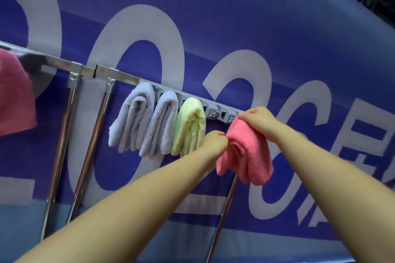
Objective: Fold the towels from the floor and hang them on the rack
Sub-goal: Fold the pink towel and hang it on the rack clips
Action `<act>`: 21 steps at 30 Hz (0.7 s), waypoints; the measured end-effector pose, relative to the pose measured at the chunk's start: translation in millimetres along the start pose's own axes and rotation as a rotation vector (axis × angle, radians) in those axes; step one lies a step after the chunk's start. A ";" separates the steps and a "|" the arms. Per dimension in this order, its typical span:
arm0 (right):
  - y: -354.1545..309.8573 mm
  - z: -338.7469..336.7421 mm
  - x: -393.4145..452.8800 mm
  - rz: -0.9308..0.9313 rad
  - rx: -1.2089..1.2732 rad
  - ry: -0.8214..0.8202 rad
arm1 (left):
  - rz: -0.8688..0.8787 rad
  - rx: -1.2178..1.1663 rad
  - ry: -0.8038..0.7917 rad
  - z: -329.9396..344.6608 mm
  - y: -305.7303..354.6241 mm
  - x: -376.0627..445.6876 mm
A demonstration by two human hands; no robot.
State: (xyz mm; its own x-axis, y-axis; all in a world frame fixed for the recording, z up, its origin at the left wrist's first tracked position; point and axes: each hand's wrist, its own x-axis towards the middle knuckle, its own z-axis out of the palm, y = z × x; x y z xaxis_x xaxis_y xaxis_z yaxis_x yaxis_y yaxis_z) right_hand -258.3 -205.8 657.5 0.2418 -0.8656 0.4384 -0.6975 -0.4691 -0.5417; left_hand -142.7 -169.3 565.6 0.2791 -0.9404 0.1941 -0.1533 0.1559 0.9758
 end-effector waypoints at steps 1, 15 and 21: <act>-2.5 3.4 4.5 -0.034 0.027 -0.027 | -0.002 -0.035 0.019 -1.9 0.5 9.8; -28.6 48.2 91.6 -0.168 0.275 -0.167 | 0.063 -0.214 0.253 -27.7 -29.0 60.3; 8.5 75.5 106.0 0.005 0.352 -0.139 | 0.023 -0.121 0.183 -26.1 -34.8 70.3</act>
State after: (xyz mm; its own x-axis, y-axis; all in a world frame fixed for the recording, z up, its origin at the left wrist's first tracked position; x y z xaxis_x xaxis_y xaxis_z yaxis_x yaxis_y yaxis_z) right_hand -187.7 -314.7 645.2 0.3453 -0.8722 0.3463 -0.4300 -0.4751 -0.7677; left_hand -93.0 -233.0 547.9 0.4458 -0.8675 0.2209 -0.0495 0.2225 0.9737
